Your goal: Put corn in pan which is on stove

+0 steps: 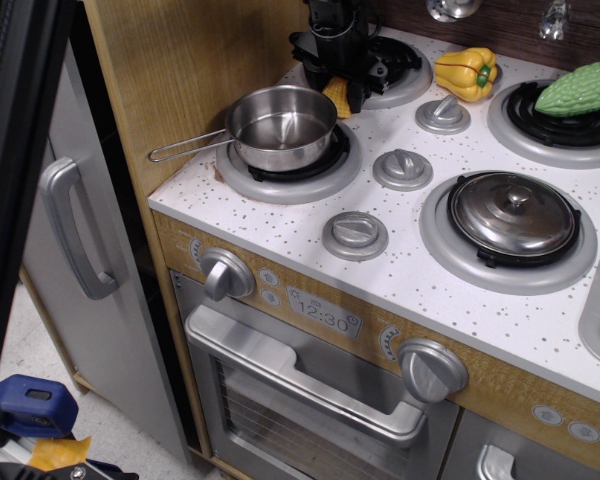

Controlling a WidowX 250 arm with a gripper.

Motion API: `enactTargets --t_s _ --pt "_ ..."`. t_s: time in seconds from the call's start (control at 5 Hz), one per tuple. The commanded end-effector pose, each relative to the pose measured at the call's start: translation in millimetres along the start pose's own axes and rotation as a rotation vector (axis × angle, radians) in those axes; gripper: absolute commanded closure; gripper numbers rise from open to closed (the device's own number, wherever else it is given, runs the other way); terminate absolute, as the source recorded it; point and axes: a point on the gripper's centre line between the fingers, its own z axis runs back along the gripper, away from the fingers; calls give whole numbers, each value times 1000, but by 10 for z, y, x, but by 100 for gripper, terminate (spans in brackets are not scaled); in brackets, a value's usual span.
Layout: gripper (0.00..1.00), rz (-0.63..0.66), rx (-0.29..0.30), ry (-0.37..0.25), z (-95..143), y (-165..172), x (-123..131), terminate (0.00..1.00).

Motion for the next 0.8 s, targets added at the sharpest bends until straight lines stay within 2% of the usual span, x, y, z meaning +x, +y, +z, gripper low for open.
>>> enactTargets --t_s 0.0,0.2,0.6 --pt "100 -55 133 -97 792 104 291 0" --pt "100 -134 222 -125 975 75 229 0" --pt "100 -111 264 -91 1187 68 121 0"
